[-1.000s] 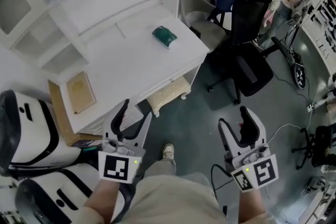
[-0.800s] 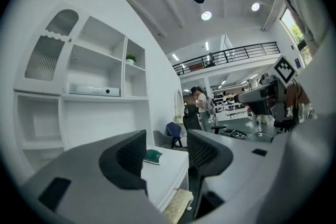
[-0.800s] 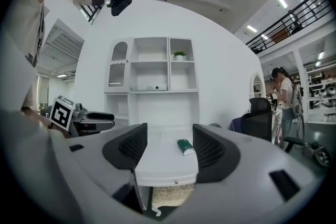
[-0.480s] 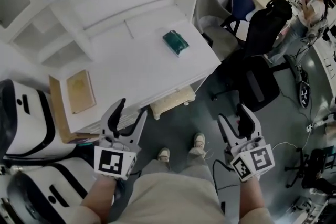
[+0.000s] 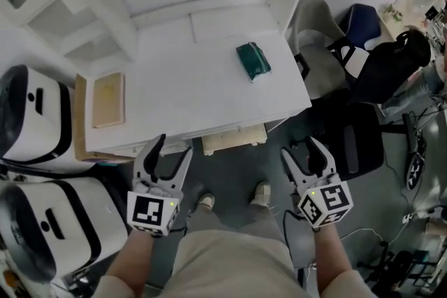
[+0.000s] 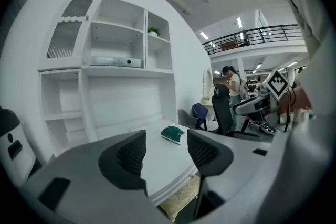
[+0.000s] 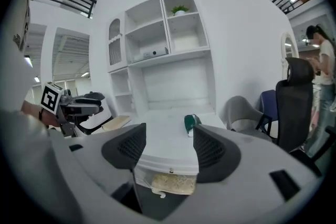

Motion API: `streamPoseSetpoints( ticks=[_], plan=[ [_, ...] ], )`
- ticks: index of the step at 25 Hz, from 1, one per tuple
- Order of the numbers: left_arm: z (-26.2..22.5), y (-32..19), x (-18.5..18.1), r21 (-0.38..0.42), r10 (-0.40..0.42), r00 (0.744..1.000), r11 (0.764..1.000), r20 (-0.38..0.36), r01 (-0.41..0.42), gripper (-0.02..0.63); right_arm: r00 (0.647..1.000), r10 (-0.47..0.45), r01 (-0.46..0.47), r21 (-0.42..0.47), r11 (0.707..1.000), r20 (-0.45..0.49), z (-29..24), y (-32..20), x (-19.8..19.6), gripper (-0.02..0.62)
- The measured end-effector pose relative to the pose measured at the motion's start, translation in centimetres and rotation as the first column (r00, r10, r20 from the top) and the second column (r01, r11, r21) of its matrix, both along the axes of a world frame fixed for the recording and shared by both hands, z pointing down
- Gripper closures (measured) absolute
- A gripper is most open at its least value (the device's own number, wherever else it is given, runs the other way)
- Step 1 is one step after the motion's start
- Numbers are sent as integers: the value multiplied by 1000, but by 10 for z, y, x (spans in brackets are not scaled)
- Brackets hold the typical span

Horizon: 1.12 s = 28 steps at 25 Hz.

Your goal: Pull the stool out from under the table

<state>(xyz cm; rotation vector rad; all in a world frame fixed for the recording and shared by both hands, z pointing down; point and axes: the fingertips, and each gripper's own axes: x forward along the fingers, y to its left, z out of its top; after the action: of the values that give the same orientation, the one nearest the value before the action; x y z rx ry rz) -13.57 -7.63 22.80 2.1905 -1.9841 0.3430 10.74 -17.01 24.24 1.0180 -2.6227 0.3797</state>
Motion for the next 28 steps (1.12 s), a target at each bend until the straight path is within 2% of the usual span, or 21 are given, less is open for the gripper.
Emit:
streamPoseSetpoints(
  ticks=[4,8,14,22,28],
  plan=[
    [36,-8,16,-83,-97,995,992,-14,96,364,997,-78,78,-92,993,1,37,-32,11,302],
    [83,-13,23,-160,-183,981,972,-60,172,362,988,-148,139,-170,976,-40,89,-55,17,302],
    [170,-11,16,-282,-287,945,930,-159,235,359,982,-176,143,-327,934,-72,181,-72,22,299],
    [321,-21,8,-444,-336,914,871,-228,209,344,973,-190,112,-448,887,-132,325,-85,22,284],
    [421,-37,2,-505,-326,913,847,-244,168,324,972,-181,84,-496,864,-151,415,-97,17,274]
  ],
)
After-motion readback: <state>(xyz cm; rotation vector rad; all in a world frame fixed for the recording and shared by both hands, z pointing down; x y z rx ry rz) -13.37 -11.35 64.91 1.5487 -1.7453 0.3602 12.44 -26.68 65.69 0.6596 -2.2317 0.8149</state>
